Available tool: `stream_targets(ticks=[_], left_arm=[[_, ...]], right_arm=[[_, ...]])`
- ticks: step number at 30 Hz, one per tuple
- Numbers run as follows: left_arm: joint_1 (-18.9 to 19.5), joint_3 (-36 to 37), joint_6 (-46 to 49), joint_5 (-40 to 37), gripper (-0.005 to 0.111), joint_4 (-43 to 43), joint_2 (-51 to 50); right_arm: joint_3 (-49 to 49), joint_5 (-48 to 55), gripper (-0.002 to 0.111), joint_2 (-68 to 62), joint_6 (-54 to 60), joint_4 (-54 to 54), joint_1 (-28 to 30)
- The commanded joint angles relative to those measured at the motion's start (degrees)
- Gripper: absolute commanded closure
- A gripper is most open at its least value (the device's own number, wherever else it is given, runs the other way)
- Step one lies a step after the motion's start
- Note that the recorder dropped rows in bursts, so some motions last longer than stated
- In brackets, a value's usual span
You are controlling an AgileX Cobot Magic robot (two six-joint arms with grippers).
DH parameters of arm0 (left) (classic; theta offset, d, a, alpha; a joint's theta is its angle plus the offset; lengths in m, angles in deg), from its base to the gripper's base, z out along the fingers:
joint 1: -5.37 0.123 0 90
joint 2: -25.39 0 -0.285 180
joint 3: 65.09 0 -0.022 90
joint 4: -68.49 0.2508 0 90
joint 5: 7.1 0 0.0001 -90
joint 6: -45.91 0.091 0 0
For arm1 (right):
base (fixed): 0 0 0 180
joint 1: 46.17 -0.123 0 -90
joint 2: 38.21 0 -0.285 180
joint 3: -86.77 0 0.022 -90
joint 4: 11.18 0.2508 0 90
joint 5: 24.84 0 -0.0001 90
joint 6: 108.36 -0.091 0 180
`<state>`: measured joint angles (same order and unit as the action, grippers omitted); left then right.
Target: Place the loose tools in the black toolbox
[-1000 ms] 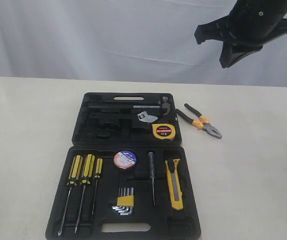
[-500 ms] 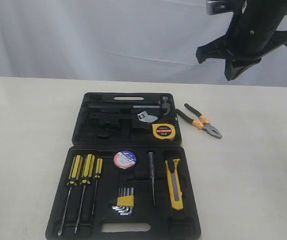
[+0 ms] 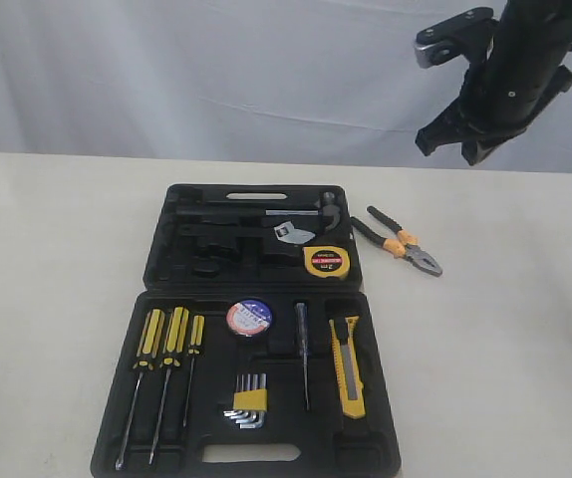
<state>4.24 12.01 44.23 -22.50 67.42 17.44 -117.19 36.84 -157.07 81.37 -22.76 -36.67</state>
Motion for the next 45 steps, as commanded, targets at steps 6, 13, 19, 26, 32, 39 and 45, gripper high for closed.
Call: stream_targets(ticks=[6, 13, 19, 26, 32, 39, 45], left_arm=[[-0.12, 0.12, 0.00, -0.02, 0.107, -0.14, 0.16], [-0.12, 0.12, 0.00, -0.02, 0.107, -0.14, 0.16], [-0.12, 0.12, 0.00, -0.02, 0.107, -0.14, 0.16], [-0.12, 0.12, 0.00, -0.02, 0.107, -0.14, 0.16], [-0.12, 0.12, 0.00, -0.02, 0.107, -0.14, 0.16], [-0.12, 0.12, 0.00, -0.02, 0.107, -0.14, 0.16], [-0.12, 0.12, 0.00, -0.02, 0.107, -0.14, 0.16]], right_arm=[[-2.56, -6.91, 0.109, -6.50, 8.02, 3.23, 2.39], [-9.86, -4.44, 0.109, -16.69, 9.98, 10.96, 2.39], [-12.96, 2.97, 0.109, -21.34, 13.74, 12.01, 2.61], [-12.96, 5.50, 0.109, -21.87, 18.69, 15.21, 4.02], [-12.96, 6.02, 0.096, -22.48, 25.15, 14.51, 4.34], [-12.96, 4.84, 0.039, -23.13, 28.69, 16.11, 4.34], [-12.96, 4.60, 0.041, -24.75, 29.26, 16.00, 4.34]])
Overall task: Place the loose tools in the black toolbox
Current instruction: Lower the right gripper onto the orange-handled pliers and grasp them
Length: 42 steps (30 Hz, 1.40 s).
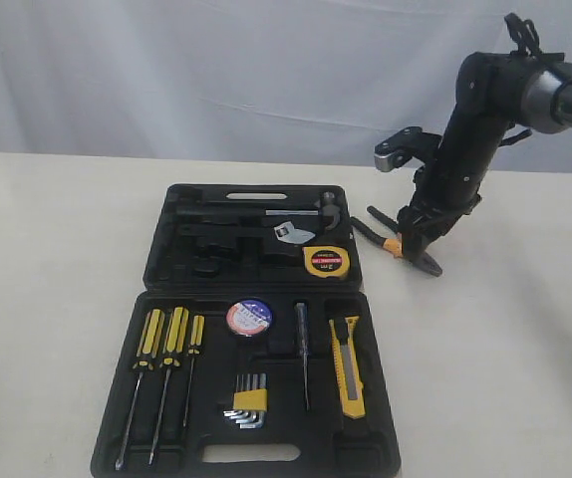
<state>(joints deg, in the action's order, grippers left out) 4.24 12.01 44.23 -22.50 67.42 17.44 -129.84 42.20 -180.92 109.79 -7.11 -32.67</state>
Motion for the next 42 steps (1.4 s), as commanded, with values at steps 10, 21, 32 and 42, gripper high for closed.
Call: stream_targets(ticks=[10, 21, 32, 42], left_arm=[[-0.12, 0.12, 0.00, -0.02, 0.107, -0.14, 0.16], [-0.12, 0.12, 0.00, -0.02, 0.107, -0.14, 0.16], [-0.12, 0.12, 0.00, -0.02, 0.107, -0.14, 0.16], [-0.12, 0.12, 0.00, -0.02, 0.107, -0.14, 0.16]], right_arm=[[-0.32, -2.95, 0.043, -3.81, -0.43, 0.15, 1.00], [-0.67, -5.20, 0.058, -4.13, -1.34, -0.10, 1.00], [-0.67, -4.01, 0.100, -5.79, -3.21, -0.23, 1.00], [-6.50, 0.64, 0.109, -5.12, -5.41, -1.70, 1.00]])
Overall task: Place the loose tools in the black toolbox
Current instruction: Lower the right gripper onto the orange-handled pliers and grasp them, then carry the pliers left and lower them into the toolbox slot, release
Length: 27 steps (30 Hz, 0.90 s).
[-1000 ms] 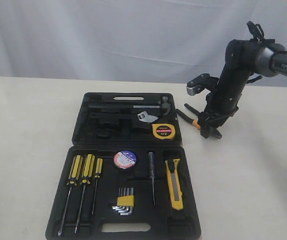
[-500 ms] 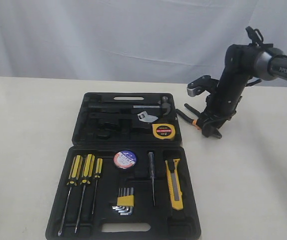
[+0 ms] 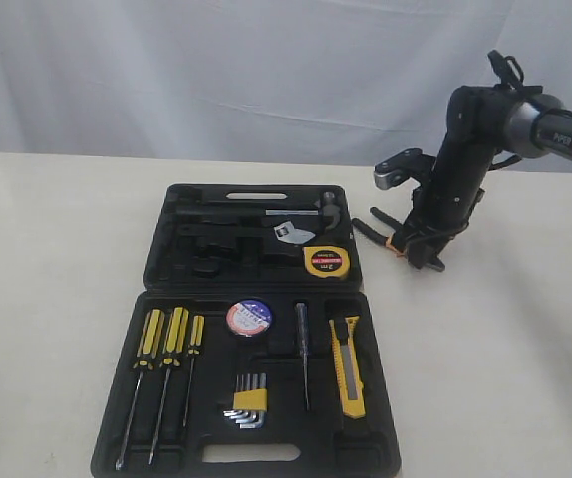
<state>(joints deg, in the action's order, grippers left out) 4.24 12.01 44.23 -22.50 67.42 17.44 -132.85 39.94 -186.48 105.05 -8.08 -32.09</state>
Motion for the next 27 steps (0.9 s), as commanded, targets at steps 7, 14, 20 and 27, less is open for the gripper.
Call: stream_targets(ticks=[7, 14, 20, 27], left_arm=[[-0.12, 0.12, 0.00, -0.02, 0.107, -0.14, 0.16], [-0.12, 0.12, 0.00, -0.02, 0.107, -0.14, 0.16], [-0.12, 0.12, 0.00, -0.02, 0.107, -0.14, 0.16], [-0.12, 0.12, 0.00, -0.02, 0.107, -0.14, 0.16]], right_arm=[[-9.79, 5.18, 0.109, 0.44, -0.67, -0.82, 0.41], [-10.37, 5.18, 0.109, 4.65, 0.95, -1.09, 0.41], [-10.37, 5.18, 0.109, 8.48, 14.19, 5.49, -1.31], [-10.37, 5.18, 0.109, 9.37, 25.67, 7.15, -7.94]])
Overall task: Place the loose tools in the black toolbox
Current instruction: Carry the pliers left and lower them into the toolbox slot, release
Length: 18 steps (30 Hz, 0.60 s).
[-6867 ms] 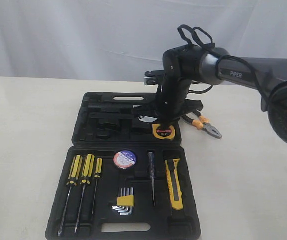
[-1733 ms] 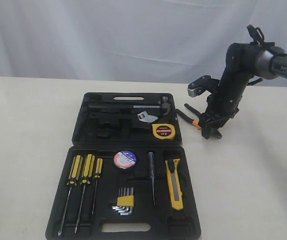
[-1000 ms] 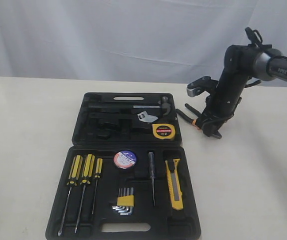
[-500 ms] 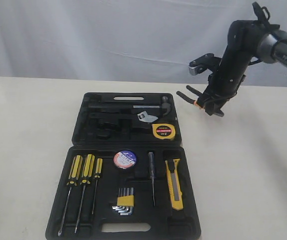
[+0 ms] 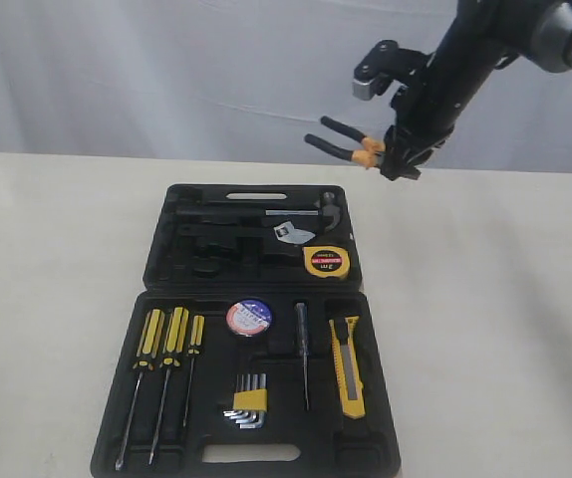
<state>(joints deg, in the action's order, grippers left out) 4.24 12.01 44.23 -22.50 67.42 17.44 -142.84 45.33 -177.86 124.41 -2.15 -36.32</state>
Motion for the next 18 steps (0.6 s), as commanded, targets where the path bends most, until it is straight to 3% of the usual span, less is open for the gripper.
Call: stream_targets(ticks=[1, 10, 18], left_arm=[[-0.12, 0.12, 0.00, -0.02, 0.107, -0.14, 0.16], [-0.12, 0.12, 0.00, -0.02, 0.107, -0.14, 0.16], [-0.12, 0.12, 0.00, -0.02, 0.107, -0.14, 0.16]], right_arm=[[-0.37, -0.20, 0.109, 0.75, 7.60, 1.22, -4.89], [-0.37, -0.20, 0.109, -1.95, 10.90, -4.81, -14.27], [-0.37, -0.20, 0.109, -5.80, 11.63, -6.84, -17.64]])
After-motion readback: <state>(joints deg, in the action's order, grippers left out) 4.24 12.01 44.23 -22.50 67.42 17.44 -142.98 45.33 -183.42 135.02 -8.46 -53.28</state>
